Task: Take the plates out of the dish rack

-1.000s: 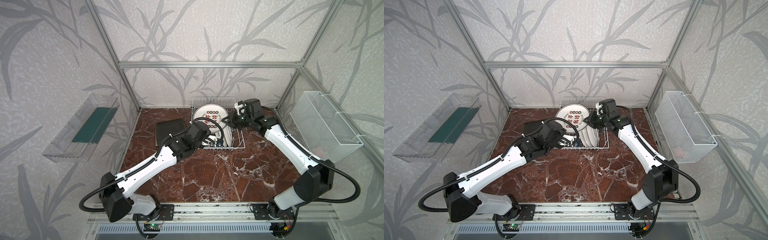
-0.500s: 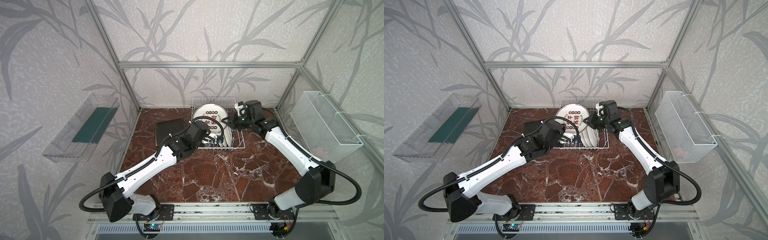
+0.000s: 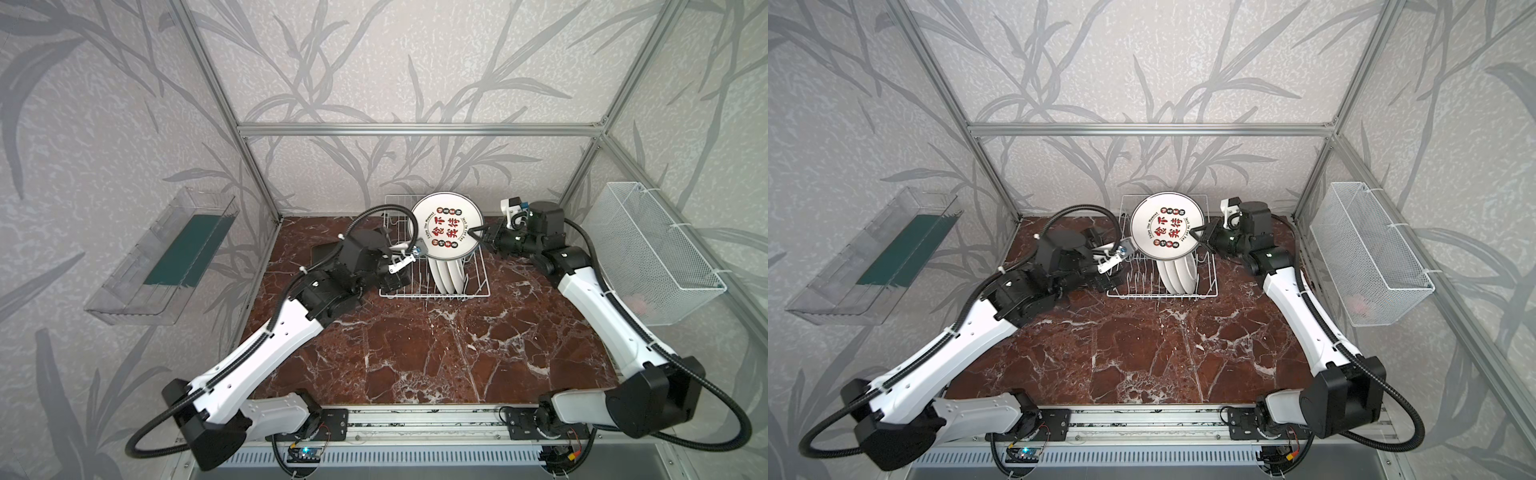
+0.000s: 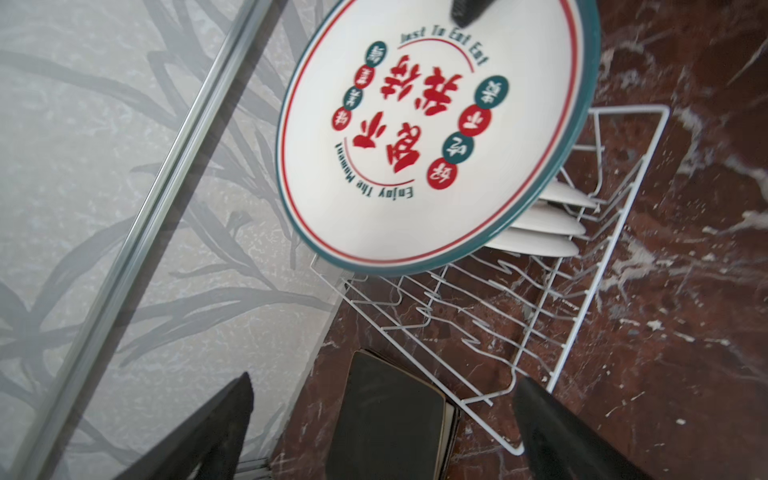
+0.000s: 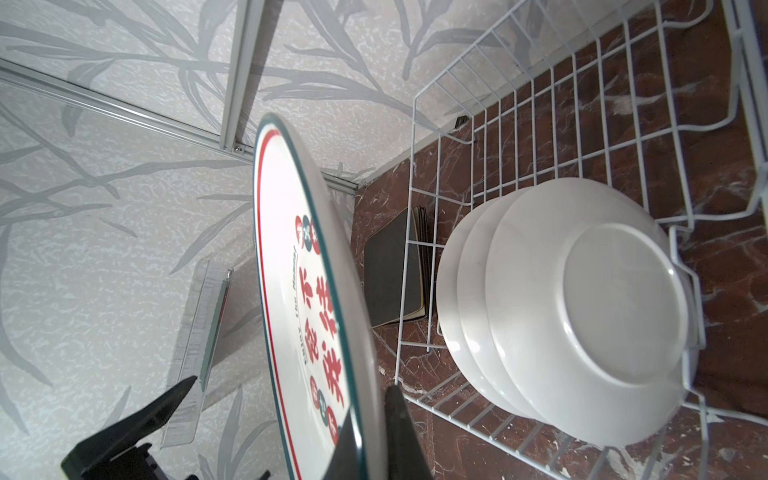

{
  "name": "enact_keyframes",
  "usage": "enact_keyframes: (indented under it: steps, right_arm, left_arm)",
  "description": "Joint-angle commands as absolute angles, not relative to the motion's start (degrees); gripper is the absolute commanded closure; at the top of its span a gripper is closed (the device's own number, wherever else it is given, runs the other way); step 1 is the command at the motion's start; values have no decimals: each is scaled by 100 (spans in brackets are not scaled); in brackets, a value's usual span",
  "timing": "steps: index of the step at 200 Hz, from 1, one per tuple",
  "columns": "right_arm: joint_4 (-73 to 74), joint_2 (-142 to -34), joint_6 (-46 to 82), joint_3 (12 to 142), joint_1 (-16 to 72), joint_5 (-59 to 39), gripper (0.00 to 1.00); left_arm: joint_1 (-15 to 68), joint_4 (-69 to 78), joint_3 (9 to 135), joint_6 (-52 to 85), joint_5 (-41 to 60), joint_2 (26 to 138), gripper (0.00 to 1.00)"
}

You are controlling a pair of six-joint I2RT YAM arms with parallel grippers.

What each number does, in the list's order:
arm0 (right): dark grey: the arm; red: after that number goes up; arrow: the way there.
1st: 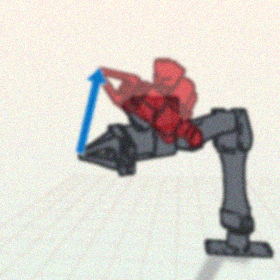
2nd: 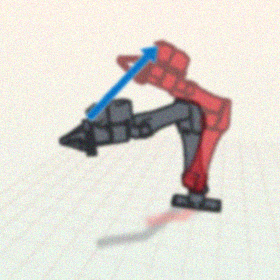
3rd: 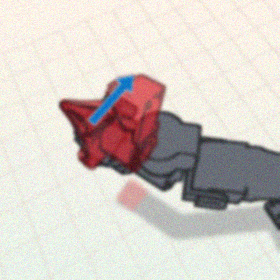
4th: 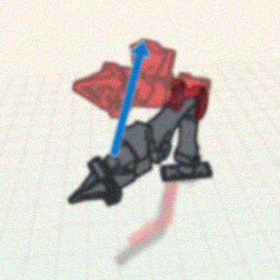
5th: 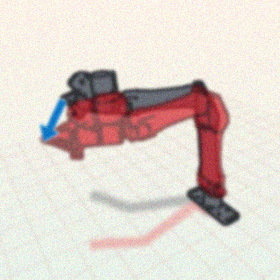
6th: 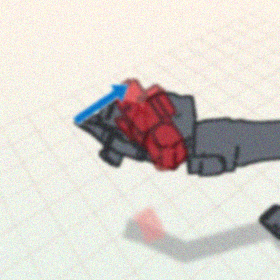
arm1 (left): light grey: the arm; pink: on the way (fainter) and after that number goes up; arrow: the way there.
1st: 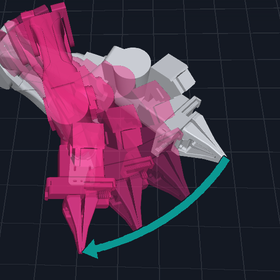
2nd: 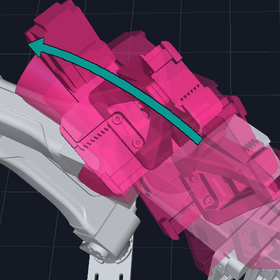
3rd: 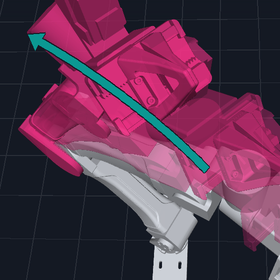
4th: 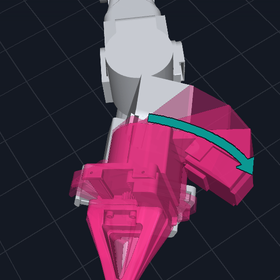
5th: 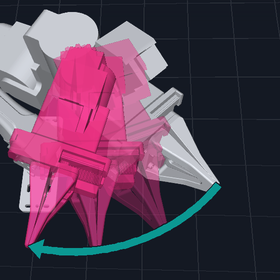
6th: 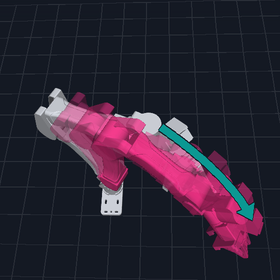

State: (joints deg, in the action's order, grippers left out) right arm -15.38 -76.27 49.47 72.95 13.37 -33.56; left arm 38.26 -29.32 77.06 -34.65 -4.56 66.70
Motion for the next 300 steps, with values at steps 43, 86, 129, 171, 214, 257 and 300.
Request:
enact_keyframes:
  steps: [43,86,129,171,214,257,300]
  right_arm:
    - [-1410,-6553,4166,6632,1345,-3935,100]
    - [-1205,-6224,3835,6194,1345,-4368,100]
    - [-1087,-6270,3688,6005,1361,-4660,100]
    - [-993,-6467,3603,5954,1522,-4699,100]
    - [-643,-6629,3610,5853,1573,-4683,100]
    - [-406,-6869,3608,5862,1590,-4761,100]
    - [-262,-7044,3547,5882,1600,-4933,100]
  left_arm:
    - [2653,-2949,7540,-482,2086,5950,1]
    - [2188,-2592,7155,1321,4062,6263,1]
    - [2178,-2027,6979,2089,4692,6869,2]
    - [2173,-1504,7014,2411,4999,7391,8]
    - [2188,-1325,6964,2559,5210,7606,24]
    - [2184,-1484,6943,2575,5418,7659,46]
    - [2185,-1622,6957,2572,5477,7727,63]
